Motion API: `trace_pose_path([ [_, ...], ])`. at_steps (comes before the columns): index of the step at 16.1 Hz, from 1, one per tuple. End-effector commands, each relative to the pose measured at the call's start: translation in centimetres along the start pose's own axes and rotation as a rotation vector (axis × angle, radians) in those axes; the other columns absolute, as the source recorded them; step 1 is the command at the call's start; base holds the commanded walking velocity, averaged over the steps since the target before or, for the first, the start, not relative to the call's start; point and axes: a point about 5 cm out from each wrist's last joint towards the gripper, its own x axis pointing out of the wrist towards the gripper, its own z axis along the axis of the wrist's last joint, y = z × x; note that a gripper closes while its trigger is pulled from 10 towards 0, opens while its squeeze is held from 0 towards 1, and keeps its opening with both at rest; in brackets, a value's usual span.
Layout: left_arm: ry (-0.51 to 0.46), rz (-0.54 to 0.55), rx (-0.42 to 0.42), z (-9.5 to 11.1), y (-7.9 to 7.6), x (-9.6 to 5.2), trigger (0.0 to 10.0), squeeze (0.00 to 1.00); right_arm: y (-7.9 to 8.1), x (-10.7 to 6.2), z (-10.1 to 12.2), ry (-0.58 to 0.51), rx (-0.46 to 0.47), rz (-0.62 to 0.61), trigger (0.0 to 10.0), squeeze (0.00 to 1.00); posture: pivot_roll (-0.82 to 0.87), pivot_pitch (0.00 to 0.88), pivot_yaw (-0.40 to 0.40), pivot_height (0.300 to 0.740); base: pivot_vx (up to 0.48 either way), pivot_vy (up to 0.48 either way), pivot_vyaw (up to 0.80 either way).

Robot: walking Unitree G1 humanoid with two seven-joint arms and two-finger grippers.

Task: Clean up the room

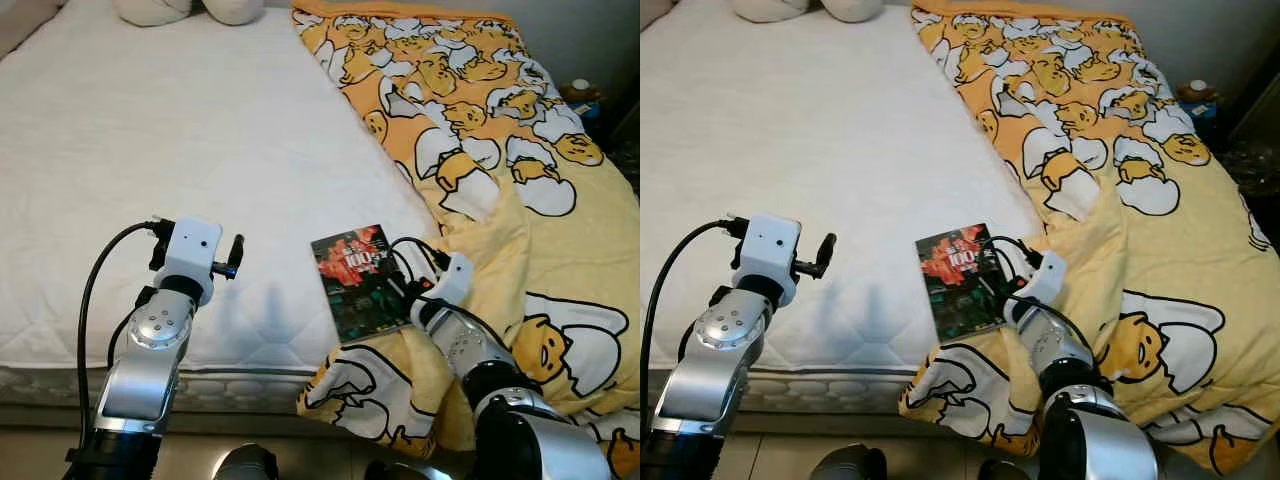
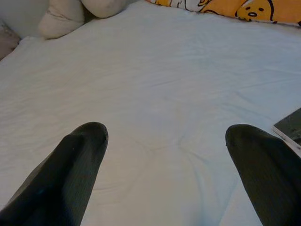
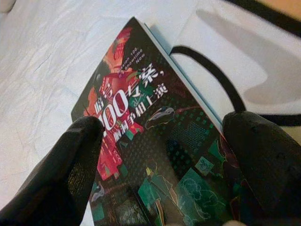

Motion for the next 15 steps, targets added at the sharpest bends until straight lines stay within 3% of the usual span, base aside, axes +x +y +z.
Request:
trace_pose_path([
  [1, -0.005, 0.001, 0.003, 0.2, 0.1, -0.3, 10.0, 0.00, 0.0, 0.0, -0.4, 0.023, 0.000, 0.000, 10.0, 0.00, 0.26, 0.131, -0.017, 0.740, 0.000, 0.000, 0.00],
  [5, 0.013, -0.008, 0.004, 0.1, 0.1, -0.3, 10.0, 0.00, 0.0, 0.0, -2.3, 0.084, -0.001, -0.027, 10.0, 0.00, 0.26, 0.140, -0.005, 0.740, 0.000, 0.000, 0.00],
  [8, 0.023, -0.015, -0.001, 0.1, 0.0, -0.2, 10.0, 0.00, 0.9, 0.1, -3.9, 0.140, 0.081, 0.004, 9.8, 0.00, 0.25, 0.139, 0.002, 0.740, 0.000, 0.000, 0.00],
  [9, 0.029, -0.019, -0.007, 0.0, -0.1, -0.1, 10.0, 0.00, 1.1, 0.1, -5.0, 0.175, 0.103, 0.020, 0.0, 0.00, 0.25, 0.140, 0.003, 0.740, 0.000, 0.000, 0.00],
  [11, 0.036, -0.025, -0.012, -0.1, -0.3, -0.1, 10.0, 0.00, 1.5, 0.0, -6.0, 0.204, 0.073, 0.021, 0.0, 0.00, 0.25, 0.141, 0.003, 0.740, 0.000, 0.000, 0.00],
  [15, 0.053, -0.025, -0.025, -0.3, -0.3, 0.0, 10.0, 0.00, 1.9, 0.2, -5.6, 0.190, 0.045, 0.044, 0.0, 0.00, 0.25, 0.139, 0.003, 0.740, 0.000, 0.000, 0.00],
])
